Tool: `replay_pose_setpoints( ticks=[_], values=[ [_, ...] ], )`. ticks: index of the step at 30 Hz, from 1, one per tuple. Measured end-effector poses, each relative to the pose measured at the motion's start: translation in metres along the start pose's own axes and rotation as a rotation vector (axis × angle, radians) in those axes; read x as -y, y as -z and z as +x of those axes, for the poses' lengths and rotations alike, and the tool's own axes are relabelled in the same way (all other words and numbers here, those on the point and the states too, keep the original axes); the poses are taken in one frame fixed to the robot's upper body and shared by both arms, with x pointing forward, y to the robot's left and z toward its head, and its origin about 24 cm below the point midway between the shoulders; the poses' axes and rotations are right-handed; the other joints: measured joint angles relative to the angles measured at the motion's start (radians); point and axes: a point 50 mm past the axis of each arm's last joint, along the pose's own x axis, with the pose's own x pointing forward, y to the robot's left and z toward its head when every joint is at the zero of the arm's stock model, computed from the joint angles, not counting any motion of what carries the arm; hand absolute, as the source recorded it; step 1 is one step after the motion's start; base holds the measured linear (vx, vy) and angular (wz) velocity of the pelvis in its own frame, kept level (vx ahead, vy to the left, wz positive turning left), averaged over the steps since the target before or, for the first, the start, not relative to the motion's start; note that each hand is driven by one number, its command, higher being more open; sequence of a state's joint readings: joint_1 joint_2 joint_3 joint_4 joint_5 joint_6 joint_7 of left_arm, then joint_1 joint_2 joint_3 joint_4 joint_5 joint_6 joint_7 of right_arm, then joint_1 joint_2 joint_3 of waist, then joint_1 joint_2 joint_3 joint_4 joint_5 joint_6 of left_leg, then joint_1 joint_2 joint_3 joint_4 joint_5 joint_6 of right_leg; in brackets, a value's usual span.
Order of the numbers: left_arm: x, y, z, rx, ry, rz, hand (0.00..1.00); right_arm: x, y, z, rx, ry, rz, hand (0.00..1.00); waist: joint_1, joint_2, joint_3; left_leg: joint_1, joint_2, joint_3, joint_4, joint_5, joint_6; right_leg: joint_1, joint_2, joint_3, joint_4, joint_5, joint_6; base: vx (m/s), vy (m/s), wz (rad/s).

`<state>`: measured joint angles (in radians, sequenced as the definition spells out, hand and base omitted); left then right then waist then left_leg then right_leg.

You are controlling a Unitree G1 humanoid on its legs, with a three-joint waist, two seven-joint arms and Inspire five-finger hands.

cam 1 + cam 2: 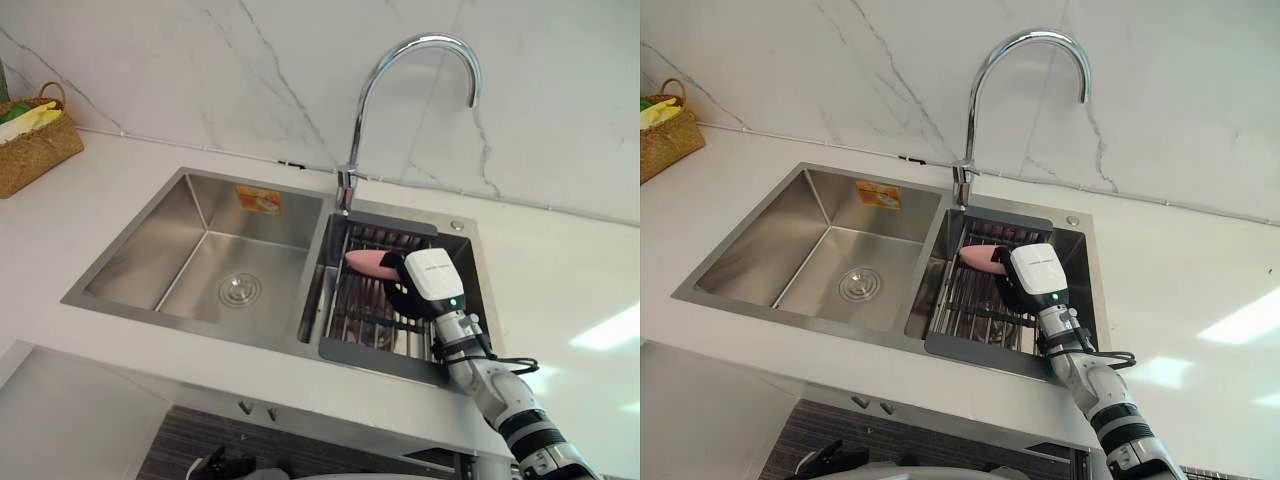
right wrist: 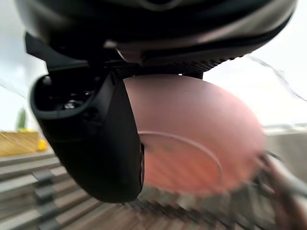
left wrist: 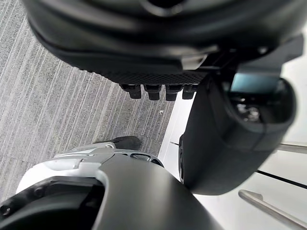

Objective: Walk over to the sink, pick up the cup, carry it to the dishwasher, place the cup inside the dishwasher, then close the dishwasher door

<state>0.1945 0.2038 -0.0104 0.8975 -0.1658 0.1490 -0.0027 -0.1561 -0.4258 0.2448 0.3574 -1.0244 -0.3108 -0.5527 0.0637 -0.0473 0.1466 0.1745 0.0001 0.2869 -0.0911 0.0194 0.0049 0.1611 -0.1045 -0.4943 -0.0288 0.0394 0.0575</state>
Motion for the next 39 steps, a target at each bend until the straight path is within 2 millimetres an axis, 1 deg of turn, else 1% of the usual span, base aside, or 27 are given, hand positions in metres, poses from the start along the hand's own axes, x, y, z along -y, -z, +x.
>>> replay_pose_setpoints(
  ticks=[4,12,15,17,20,22,23,24,25,26,27,28,29,30,31,32,33,35,36,37,38,39],
  values=[
    [0.0,0.0,0.0,0.0,0.0,-0.001,1.0,0.002,-0.007,0.002,0.057,0.004,-0.009,0.0,0.004,0.0,0.0,0.0,0.0,-0.001,0.0,0.0,0.0,0.0,0.0,0.0,0.0,0.0,0.0,0.0,0.0,0.0],
    [0.0,0.001,0.0,0.003,0.001,-0.004,1.0,0.012,-0.006,0.005,0.09,0.024,-0.043,0.0,0.004,0.0,0.0,0.0,0.0,-0.002,0.0,0.0,-0.001,0.001,0.0,-0.001,0.0,0.0,0.0,0.0,0.0,0.0],
    [0.0,0.002,-0.001,0.004,0.001,-0.005,1.0,0.025,-0.007,0.008,0.123,0.064,-0.07,0.0,-0.001,0.0,0.0,0.0,0.0,-0.001,0.001,0.0,-0.001,0.001,0.0,0.0,0.0,0.0,0.0,0.0,0.0,0.0],
    [-0.001,0.003,-0.001,0.006,0.001,-0.007,1.0,0.04,-0.009,0.011,0.142,0.126,-0.086,0.0,-0.011,0.001,-0.001,0.001,0.0,0.0,0.004,-0.001,-0.001,0.001,0.0,0.001,0.0,0.0,0.0,0.0,0.0,0.0],
    [-0.001,0.005,-0.001,0.01,0.002,-0.007,1.0,0.057,-0.005,0.008,0.124,0.198,-0.106,0.0,-0.015,0.002,-0.001,0.002,0.0,0.001,0.005,-0.001,-0.001,0.0,-0.001,0.002,0.001,0.0,0.0,0.0,0.0,0.0],
    [0.0,0.006,-0.002,0.01,0.003,-0.008,1.0,0.074,0.01,0.0,0.072,0.271,-0.153,0.0,-0.026,0.005,-0.003,0.002,0.0,0.003,0.005,-0.003,-0.004,-0.004,-0.001,0.006,0.007,-0.001,0.001,0.0,0.0,0.0],
    [0.0,0.006,-0.002,0.01,0.003,-0.008,1.0,0.076,0.012,-0.002,0.064,0.28,-0.16,0.0,-0.027,0.006,-0.003,0.002,0.0,0.003,0.005,-0.003,-0.004,-0.005,-0.002,0.007,0.008,-0.001,0.001,0.0,0.0,-0.07],
    [0.0,0.006,-0.002,0.008,0.004,-0.008,1.0,0.084,0.02,-0.008,0.031,0.312,-0.191,0.0,-0.031,0.008,-0.005,0.002,0.0,0.007,0.005,-0.003,-0.004,-0.011,-0.003,0.012,0.016,-0.004,0.0,0.0,0.007,-0.11],
    [0.001,0.008,-0.002,0.0,0.005,-0.009,1.0,0.094,0.028,-0.015,0.001,0.34,-0.227,0.0,-0.04,0.012,-0.007,0.001,-0.001,0.013,0.005,-0.006,-0.004,-0.024,-0.007,0.021,0.038,-0.014,-0.001,-0.01,0.015,-0.15],
    [0.001,0.009,-0.002,-0.006,0.007,-0.008,1.0,0.099,0.033,-0.018,-0.015,0.353,-0.247,0.0,-0.046,0.015,-0.009,-0.001,0.0,0.017,0.005,-0.01,-0.004,-0.035,-0.011,0.027,0.058,-0.023,-0.001,-0.01,0.036,-0.21],
    [0.001,0.011,-0.002,-0.016,0.007,-0.007,1.0,0.109,0.04,-0.024,-0.05,0.386,-0.278,0.0,-0.058,0.019,-0.012,-0.002,-0.001,0.026,0.005,-0.013,0.0,-0.06,-0.022,0.039,0.105,-0.045,-0.002,-0.01,0.05,-0.25],
    [0.001,0.012,-0.002,-0.026,0.007,-0.004,1.0,0.118,0.05,-0.031,-0.102,0.42,-0.298,0.0,-0.071,0.019,-0.013,0.0,-0.003,0.033,0.005,-0.016,0.005,-0.084,-0.034,0.052,0.153,-0.067,-0.003,0.0,0.052,-0.24],
    [0.0,0.012,-0.002,-0.032,0.007,-0.001,1.0,0.122,0.054,-0.035,-0.131,0.438,-0.303,0.0,-0.079,0.017,-0.014,0.0,-0.006,0.036,0.005,-0.016,0.006,-0.096,-0.04,0.056,0.177,-0.077,-0.004,0.01,0.048,-0.2],
    [0.0,0.013,-0.002,-0.041,0.01,0.01,1.0,0.13,0.064,-0.044,-0.198,0.476,-0.327,0.0,-0.089,0.016,-0.014,-0.003,-0.011,0.043,0.005,-0.017,0.009,-0.119,-0.053,0.067,0.217,-0.094,-0.003,0.01,0.044,-0.23],
    [0.0,0.011,-0.001,-0.044,0.017,0.019,1.0,0.138,0.073,-0.054,-0.268,0.516,-0.35,0.0,-0.096,0.012,-0.012,-0.013,-0.014,0.058,0.007,-0.017,0.012,-0.149,-0.06,0.084,0.242,-0.098,-0.004,0.0,0.041,-0.27],
    [-0.001,0.01,-0.001,-0.045,0.02,0.024,1.0,0.141,0.078,-0.057,-0.3,0.541,-0.364,0.0,-0.101,0.009,-0.01,-0.023,-0.015,0.066,0.009,-0.017,0.015,-0.165,-0.062,0.093,0.249,-0.098,-0.004,-0.02,0.035,-0.39],
    [-0.001,0.004,0.0,-0.041,0.021,0.04,1.0,0.146,0.086,-0.064,-0.361,0.596,-0.393,0.0,-0.111,0.004,0.0,-0.044,-0.017,0.085,0.016,-0.018,0.019,-0.197,-0.063,0.113,0.259,-0.094,-0.007,-0.07,0.027,-0.43],
    [-0.003,-0.007,0.003,-0.028,0.017,0.034,1.0,0.15,0.095,-0.076,-0.459,0.69,-0.404,0.0,-0.124,-0.008,0.015,-0.094,-0.008,0.132,0.042,-0.021,0.025,-0.249,-0.047,0.142,0.229,-0.055,-0.013,-0.07,0.014,-0.6],
    [-0.004,-0.011,0.003,-0.022,0.015,0.012,1.0,0.148,0.096,-0.08,-0.495,0.73,-0.387,0.0,-0.13,-0.015,0.027,-0.118,0.004,0.156,0.06,-0.023,0.034,-0.261,-0.03,0.154,0.182,-0.019,-0.014,-0.06,-0.01,-0.66],
    [-0.005,-0.014,0.004,-0.019,0.014,-0.001,1.0,0.146,0.096,-0.082,-0.517,0.749,-0.375,0.0,-0.13,-0.024,0.035,-0.131,0.017,0.18,0.067,-0.025,0.038,-0.264,-0.019,0.152,0.145,-0.005,-0.011,-0.1,-0.026,-1.07],
    [-0.007,-0.02,0.004,-0.003,0.001,-0.048,1.0,0.141,0.094,-0.085,-0.551,0.79,-0.341,0.0,-0.118,-0.029,0.056,-0.145,0.046,0.242,0.075,-0.034,0.049,-0.273,-0.035,0.057,0.138,-0.025,-0.044,-0.13,-0.023,-1.49],
    [-0.011,-0.028,0.005,0.009,-0.018,-0.082,1.0,0.137,0.093,-0.088,-0.581,0.82,-0.307,0.0,-0.113,-0.032,0.08,-0.171,0.097,0.293,0.101,-0.044,0.042,-0.304,-0.056,-0.062,0.181,-0.034,-0.063,-0.12,-0.016,-1.58]
  ],
)
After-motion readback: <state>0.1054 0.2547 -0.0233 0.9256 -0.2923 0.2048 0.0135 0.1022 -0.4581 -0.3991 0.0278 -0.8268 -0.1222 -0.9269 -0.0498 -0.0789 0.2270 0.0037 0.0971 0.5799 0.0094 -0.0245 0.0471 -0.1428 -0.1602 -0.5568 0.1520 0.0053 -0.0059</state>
